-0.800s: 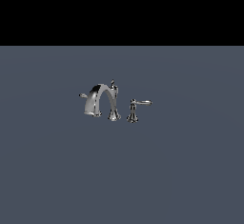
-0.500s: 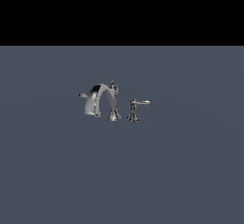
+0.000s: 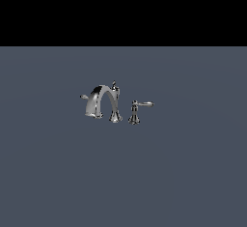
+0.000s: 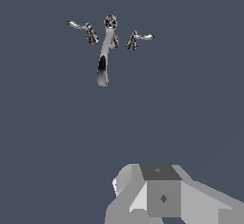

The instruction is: Turn on the faucet by rotating a designated handle.

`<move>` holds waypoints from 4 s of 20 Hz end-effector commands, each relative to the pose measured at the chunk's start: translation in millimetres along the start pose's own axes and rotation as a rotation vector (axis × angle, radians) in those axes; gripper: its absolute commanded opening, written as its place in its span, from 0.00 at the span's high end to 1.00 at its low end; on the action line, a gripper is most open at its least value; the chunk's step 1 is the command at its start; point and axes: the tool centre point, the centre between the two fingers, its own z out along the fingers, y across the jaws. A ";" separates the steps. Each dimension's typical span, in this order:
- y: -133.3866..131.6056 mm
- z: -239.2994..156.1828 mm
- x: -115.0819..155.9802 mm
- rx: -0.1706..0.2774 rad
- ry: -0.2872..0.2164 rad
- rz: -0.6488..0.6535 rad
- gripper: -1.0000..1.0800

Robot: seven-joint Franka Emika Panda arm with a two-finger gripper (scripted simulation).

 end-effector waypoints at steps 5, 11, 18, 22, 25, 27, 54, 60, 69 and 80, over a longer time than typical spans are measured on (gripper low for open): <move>-15.0 29.0 23.9 0.006 0.000 0.136 1.00; -28.1 61.3 53.2 0.013 0.000 0.288 1.00; -38.0 99.5 90.5 0.021 0.000 0.468 1.00; -40.7 121.3 112.6 0.026 0.000 0.571 1.00; -41.2 137.6 129.4 0.030 0.000 0.648 1.00; -40.8 148.4 140.5 0.032 0.000 0.699 1.00; 28.9 304.2 286.0 0.053 0.006 1.445 1.00; 54.1 333.0 306.0 0.057 0.007 1.588 1.00; 74.1 353.2 318.2 0.062 0.007 1.692 1.00; 75.0 352.5 311.7 0.063 0.006 1.689 1.00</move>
